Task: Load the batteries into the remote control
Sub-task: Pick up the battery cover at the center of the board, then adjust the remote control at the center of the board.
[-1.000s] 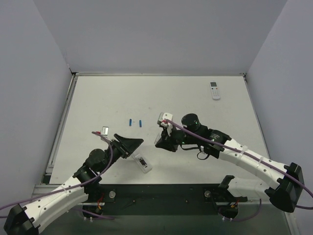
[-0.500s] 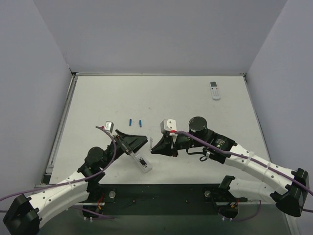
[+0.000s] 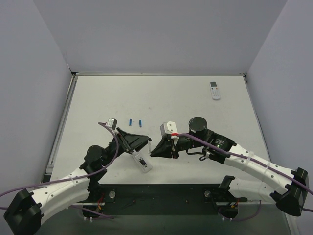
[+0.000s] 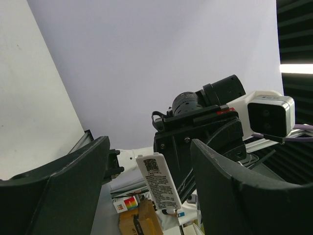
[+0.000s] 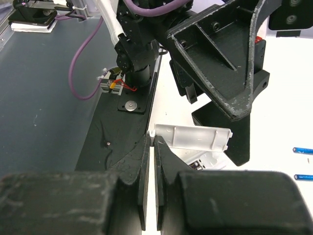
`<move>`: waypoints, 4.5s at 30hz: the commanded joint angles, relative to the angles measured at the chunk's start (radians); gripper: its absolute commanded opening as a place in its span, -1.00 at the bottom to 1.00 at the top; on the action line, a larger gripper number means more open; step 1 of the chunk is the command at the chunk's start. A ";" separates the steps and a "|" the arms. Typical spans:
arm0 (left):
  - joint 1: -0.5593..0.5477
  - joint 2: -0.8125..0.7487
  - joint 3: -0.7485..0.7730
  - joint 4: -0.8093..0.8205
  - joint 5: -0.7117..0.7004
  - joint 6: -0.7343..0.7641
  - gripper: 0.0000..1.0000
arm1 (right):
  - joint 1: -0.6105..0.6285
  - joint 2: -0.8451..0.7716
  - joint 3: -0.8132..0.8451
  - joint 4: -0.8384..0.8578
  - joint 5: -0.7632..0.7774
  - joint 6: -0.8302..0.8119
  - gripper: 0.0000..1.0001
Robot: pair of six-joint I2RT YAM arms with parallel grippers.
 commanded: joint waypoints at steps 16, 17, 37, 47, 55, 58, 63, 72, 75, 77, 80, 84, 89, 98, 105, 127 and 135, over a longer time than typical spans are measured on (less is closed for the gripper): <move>-0.020 0.032 0.053 0.132 0.043 -0.031 -0.17 | 0.005 0.019 -0.004 0.082 -0.073 -0.075 -1.00; -0.020 0.026 0.050 0.120 0.032 -0.031 -0.30 | 0.005 0.020 -0.004 0.078 -0.067 -0.075 -1.00; -0.026 -0.272 0.181 -1.001 -0.439 -0.002 -1.00 | 0.240 0.014 -0.015 0.019 0.744 0.005 0.22; -0.027 -0.186 0.188 -0.966 -0.431 0.002 -1.00 | 0.333 0.186 0.088 -0.001 0.975 0.204 0.13; -0.033 -0.181 0.198 -0.980 -0.445 0.024 -1.00 | 0.341 0.299 0.174 -0.079 1.034 0.264 0.05; -0.035 -0.184 0.196 -0.985 -0.451 0.024 -1.00 | 0.346 0.330 0.208 -0.100 1.044 0.272 -0.04; -0.038 -0.184 0.199 -0.981 -0.456 0.036 -1.00 | 0.347 0.379 0.251 -0.171 1.060 0.287 -0.16; -0.040 -0.169 0.217 -0.995 -0.472 0.061 -1.00 | 0.347 0.430 0.288 -0.255 1.083 0.304 -0.34; -0.040 -0.166 0.219 -0.995 -0.472 0.067 -1.00 | 0.347 0.433 0.288 -0.257 1.090 0.307 -0.53; -0.040 -0.161 0.219 -0.992 -0.471 0.071 -1.00 | 0.346 0.434 0.288 -0.255 1.091 0.310 -0.77; -0.040 -0.158 0.216 -0.982 -0.468 0.088 -0.92 | 0.344 0.428 0.281 -0.258 1.093 0.323 -1.00; -0.040 -0.157 0.217 -0.992 -0.468 0.136 -0.49 | 0.323 0.402 0.249 -0.258 1.061 0.359 -1.00; -0.041 -0.161 0.237 -1.087 -0.488 0.176 0.12 | 0.263 0.358 0.185 -0.258 0.949 0.442 -1.00; -0.041 -0.088 0.322 -1.334 -0.396 0.294 0.53 | 0.131 0.191 0.021 -0.266 0.933 0.491 -1.00; -0.056 0.137 0.277 -1.197 -0.045 0.426 0.58 | 0.048 0.111 -0.038 -0.248 0.929 0.478 -1.00; -0.132 0.682 0.467 -0.929 0.014 0.545 0.61 | -0.121 -0.009 -0.102 -0.249 0.812 0.495 -1.00; -0.129 0.721 0.527 -0.894 0.020 0.544 0.61 | -0.205 0.037 -0.030 -0.381 0.618 0.417 -1.00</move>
